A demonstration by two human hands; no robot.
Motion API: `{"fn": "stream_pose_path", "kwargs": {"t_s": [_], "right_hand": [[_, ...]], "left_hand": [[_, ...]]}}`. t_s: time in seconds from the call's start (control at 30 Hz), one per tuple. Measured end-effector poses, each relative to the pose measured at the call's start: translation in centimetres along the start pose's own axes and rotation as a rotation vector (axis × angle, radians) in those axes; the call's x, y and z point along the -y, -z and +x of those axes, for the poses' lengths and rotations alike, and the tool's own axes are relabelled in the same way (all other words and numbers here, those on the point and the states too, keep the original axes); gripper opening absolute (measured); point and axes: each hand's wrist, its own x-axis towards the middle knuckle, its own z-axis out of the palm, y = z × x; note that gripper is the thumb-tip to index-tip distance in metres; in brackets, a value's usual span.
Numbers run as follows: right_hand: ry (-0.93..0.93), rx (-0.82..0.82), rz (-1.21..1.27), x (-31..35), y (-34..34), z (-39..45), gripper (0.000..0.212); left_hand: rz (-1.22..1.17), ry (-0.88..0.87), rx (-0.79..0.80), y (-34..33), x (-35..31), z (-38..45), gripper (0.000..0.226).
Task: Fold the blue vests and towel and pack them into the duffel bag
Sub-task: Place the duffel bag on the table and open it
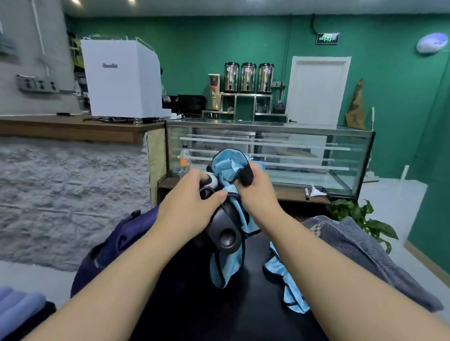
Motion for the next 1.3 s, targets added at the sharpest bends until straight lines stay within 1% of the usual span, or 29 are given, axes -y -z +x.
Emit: {"fn": "stream_pose_path", "kwargs": {"t_s": [0.1, 0.17, 0.23, 0.3, 0.4, 0.47, 0.53, 0.57, 0.6, 0.67, 0.7, 0.73, 0.77, 0.8, 0.83, 0.9, 0.97, 1.0, 1.07, 1.1, 1.17, 1.2, 1.3], "right_hand": [[-0.053, -0.003, -0.056, -3.2, 0.2, -0.4, 0.019], [-0.109, -0.019, -0.082, -5.7, 1.3, -0.5, 0.015], [-0.185, -0.053, -0.093, -8.3, 3.0, -0.3, 0.016], [-0.242, -0.105, -0.124, -10.6, 5.3, 0.1, 0.018], [-0.272, -0.215, -0.204, -13.5, 8.7, 0.6, 0.017], [-0.253, -0.289, -0.300, -14.9, 10.6, 0.3, 0.017], [-0.196, -0.289, -0.457, -16.3, 12.2, -0.5, 0.027], [-0.177, -0.230, -0.574, -17.2, 12.9, -1.1, 0.032], [-0.170, -0.123, -0.713, -18.4, 13.3, -1.7, 0.034], [-0.219, 0.198, -0.972, -21.2, 13.6, -2.9, 0.028], [-0.298, 0.381, -1.063, -22.2, 13.5, -3.6, 0.028], [-0.403, 0.561, -1.138, -23.0, 13.2, -4.2, 0.034], [-0.506, 0.709, -1.196, -23.3, 12.6, -4.7, 0.046], [-0.581, 0.810, -1.225, -23.3, 11.8, -5.0, 0.062], [-0.603, 0.863, -1.218, -22.9, 10.7, -5.0, 0.075], [-0.515, 0.846, -1.083, -21.3, 8.3, -4.8, 0.095], [-0.371, 0.825, -0.821, -18.6, 6.0, -4.5, 0.105], [-0.314, 0.829, -0.665, -17.1, 5.0, -4.5, 0.106], [-0.256, 0.822, -0.433, -14.9, 2.8, -4.7, 0.103], [-0.236, 0.800, -0.379, -14.6, 1.8, -4.8, 0.102], [-0.178, 0.723, -0.390, -14.8, 0.2, -4.9, 0.097], [-0.152, 0.671, -0.410, -15.2, -0.3, -4.8, 0.091], [-0.155, 0.503, -0.379, -16.3, -0.8, -4.5, 0.061]], "left_hand": [[-0.136, 0.161, 0.044, -2.7, 3.0, 0.0, 0.030], [-0.193, 0.287, 0.045, -4.7, 5.1, -0.7, 0.030], [-0.232, 0.379, 0.072, -6.5, 6.7, -1.7, 0.028], [-0.259, 0.428, 0.102, -8.1, 7.5, -2.3, 0.027], [-0.302, 0.456, 0.148, -9.6, 7.5, -2.2, 0.023], [-0.344, 0.489, 0.187, -10.2, 7.5, -2.0, 0.022], [-0.394, 0.543, 0.207, -10.7, 8.0, -2.0, 0.021], [-0.400, 0.565, 0.213, -10.9, 8.4, -2.1, 0.021], [-0.391, 0.585, 0.218, -11.0, 8.7, -2.2, 0.021], [-0.377, 0.624, 0.234, -11.3, 9.4, -2.6, 0.021], [-0.380, 0.641, 0.240, -11.4, 9.7, -2.7, 0.022], [-0.385, 0.660, 0.244, -11.5, 9.9, -2.9, 0.022], [-0.395, 0.685, 0.246, -11.6, 10.2, -2.9, 0.022], [-0.403, 0.710, 0.247, -11.7, 10.5, -2.9, 0.022], [-0.411, 0.732, 0.249, -11.8, 10.8, -2.9, 0.022], [-0.440, 0.772, 0.253, -12.1, 11.4, -2.7, 0.024], [-0.488, 0.808, 0.258, -12.4, 11.9, -2.7, 0.027], [-0.517, 0.822, 0.252, -12.6, 12.1, -2.6, 0.029], [-0.601, 0.843, 0.224, -13.1, 12.3, -2.6, 0.029], [-0.639, 0.850, 0.212, -13.4, 12.4, -2.6, 0.026], [-0.697, 0.849, 0.193, -13.7, 12.5, -2.6, 0.015], [-0.724, 0.837, 0.188, -13.7, 12.3, -2.6, 0.012], [-0.735, 0.738, 0.195, -13.7, 12.4, -2.4, 0.015]]}}
